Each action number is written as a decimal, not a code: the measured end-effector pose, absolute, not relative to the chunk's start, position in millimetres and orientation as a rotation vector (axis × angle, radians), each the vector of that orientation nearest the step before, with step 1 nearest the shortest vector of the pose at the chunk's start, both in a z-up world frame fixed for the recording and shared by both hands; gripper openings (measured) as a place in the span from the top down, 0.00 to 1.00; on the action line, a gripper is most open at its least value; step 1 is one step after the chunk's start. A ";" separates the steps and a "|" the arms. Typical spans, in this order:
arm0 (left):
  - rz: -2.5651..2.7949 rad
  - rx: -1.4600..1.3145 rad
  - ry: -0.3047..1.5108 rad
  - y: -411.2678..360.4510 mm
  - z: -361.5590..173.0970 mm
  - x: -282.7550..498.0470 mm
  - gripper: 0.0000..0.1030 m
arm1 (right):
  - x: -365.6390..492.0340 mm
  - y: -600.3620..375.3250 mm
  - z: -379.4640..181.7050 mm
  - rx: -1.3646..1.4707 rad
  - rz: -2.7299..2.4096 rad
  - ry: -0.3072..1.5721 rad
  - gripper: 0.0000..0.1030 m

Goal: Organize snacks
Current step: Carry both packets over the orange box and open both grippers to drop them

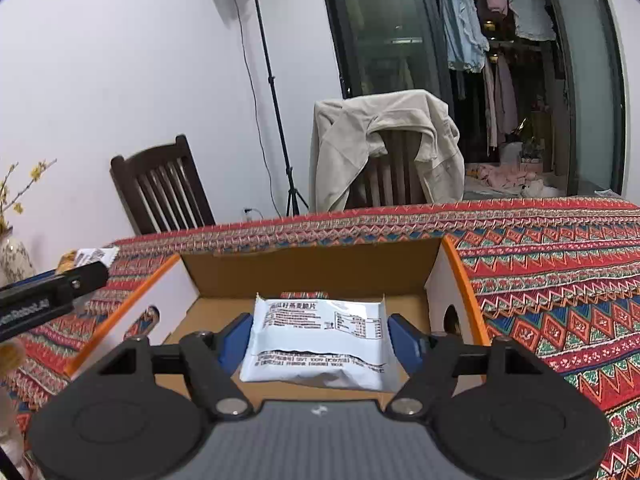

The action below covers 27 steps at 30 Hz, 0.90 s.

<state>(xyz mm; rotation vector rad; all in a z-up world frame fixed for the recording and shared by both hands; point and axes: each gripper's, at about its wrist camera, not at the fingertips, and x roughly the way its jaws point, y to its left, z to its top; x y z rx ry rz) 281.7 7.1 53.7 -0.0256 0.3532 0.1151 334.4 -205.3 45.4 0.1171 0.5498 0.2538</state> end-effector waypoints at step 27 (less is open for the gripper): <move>0.071 -0.075 0.246 2.5 87.5 235.5 0.00 | 287.1 -190.5 79.2 0.022 0.253 0.411 0.00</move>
